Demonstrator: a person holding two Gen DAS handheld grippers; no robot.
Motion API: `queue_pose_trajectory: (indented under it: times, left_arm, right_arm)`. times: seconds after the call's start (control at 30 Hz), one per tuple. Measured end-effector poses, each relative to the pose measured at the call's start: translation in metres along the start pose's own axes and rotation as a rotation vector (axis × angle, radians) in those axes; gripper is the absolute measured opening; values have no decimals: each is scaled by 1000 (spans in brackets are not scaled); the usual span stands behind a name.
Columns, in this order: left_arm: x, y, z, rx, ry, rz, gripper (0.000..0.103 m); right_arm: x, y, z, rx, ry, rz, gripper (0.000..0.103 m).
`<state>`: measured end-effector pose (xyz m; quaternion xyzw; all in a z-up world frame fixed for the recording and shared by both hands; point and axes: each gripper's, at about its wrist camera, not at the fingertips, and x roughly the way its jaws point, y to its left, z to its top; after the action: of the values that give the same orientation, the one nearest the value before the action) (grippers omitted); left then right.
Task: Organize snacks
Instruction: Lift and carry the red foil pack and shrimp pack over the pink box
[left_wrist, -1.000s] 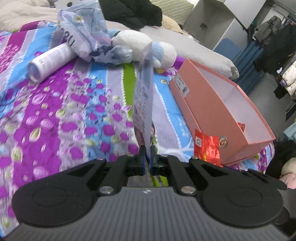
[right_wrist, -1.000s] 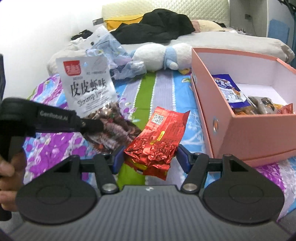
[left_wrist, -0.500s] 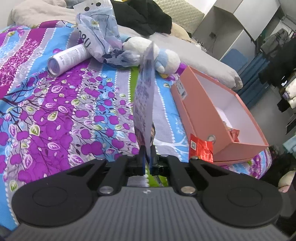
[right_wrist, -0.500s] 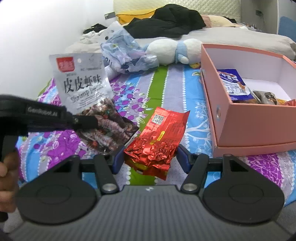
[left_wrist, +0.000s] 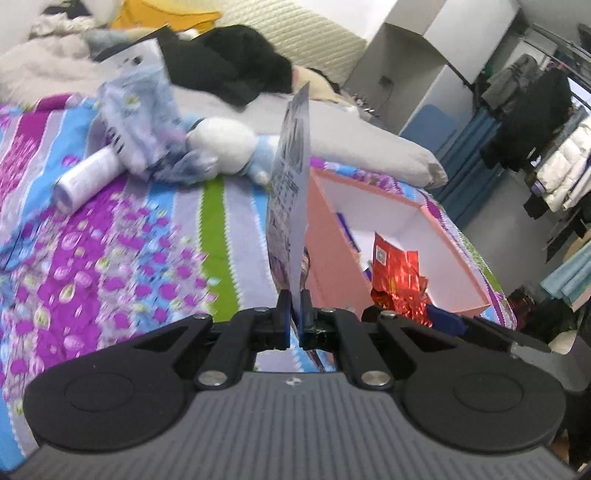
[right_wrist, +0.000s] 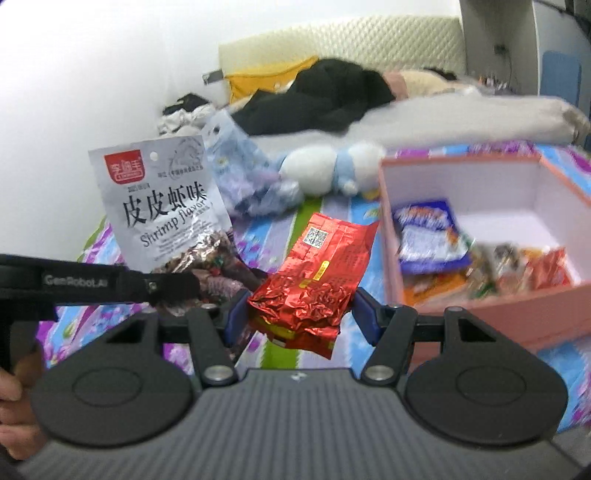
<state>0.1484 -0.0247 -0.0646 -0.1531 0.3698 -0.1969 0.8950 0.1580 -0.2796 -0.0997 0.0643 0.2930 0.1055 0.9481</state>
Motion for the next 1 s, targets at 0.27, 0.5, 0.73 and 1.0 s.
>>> queue_pose_trajectory:
  times: [0.27,0.5,0.73,1.0]
  left_arm:
    - [13,-46,44,67,-45,-68,4]
    - [33,-82,80,101,-56,-122,4]
    - [72,-115,102,142,-11,-147,4]
    - [150,-137,113,159,97,-131,4]
  right_arm:
    - [-19,-23,43,-14,-117,-50,63]
    - [-36,-53,78,37,-177,-68,63]
    - [-30,-91,94,69,-194,-114,63]
    - [0,-146,88,143,-135,-173,63]
